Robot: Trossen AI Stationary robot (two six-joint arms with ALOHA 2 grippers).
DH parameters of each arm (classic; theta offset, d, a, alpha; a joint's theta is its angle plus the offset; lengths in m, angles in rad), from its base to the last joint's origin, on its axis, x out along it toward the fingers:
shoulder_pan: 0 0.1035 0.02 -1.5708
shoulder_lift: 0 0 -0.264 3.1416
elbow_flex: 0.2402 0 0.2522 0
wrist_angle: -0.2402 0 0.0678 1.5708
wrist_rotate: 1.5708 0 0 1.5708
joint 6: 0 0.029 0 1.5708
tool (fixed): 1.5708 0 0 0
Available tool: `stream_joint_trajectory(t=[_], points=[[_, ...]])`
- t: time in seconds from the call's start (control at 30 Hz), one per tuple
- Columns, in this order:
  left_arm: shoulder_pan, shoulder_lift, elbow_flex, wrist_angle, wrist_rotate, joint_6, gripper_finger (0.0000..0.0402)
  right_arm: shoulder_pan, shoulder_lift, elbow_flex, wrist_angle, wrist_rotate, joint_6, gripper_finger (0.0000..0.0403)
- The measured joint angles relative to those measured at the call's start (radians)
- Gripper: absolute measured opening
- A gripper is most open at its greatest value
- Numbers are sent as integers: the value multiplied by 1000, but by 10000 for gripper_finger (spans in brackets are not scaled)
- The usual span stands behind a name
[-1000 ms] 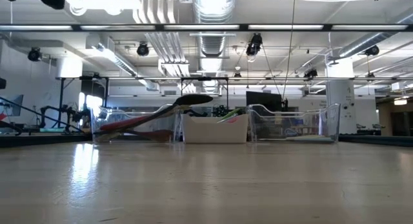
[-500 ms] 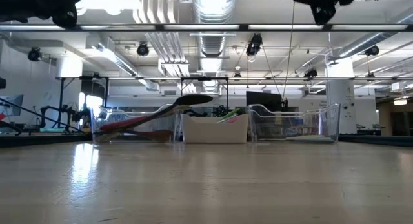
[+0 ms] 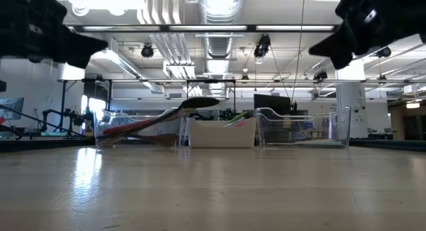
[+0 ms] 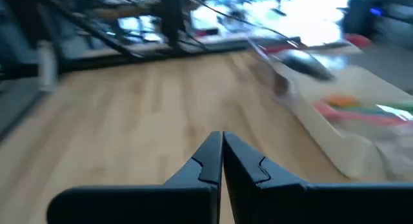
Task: Pick & Place Kitchen Items
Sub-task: Return to Home Position
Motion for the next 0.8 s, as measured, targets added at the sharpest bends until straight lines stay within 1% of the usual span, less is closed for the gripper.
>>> stream_joint_trajectory(t=[0.1, 0.17, 0.3, 0.47, 0.63, 0.7, 0.8], points=[[0, 0, -42, 0, -28, -6, 13, -11, 3, -38, 1, 56, -3, 8], [0, 1, -62, 16, -36, -7, 13, -11, 4, -67, 2, 75, -10, 8], [0, 24, -76, 60, -47, -8, 14, -11, 3, -123, 0, 78, -5, 8], [-2, 10, -80, 65, -52, -8, 14, -11, 5, -199, 2, 79, -4, 8], [-3, -30, -81, 65, -52, -7, 14, -9, -74, -322, 17, 77, -4, 8], [-4, -36, -81, 67, -51, -7, 14, -10, -100, -321, 24, 55, -14, 8], [-11, -36, -81, 68, -49, -7, 14, -8, -144, -321, 75, 48, -31, 8]])
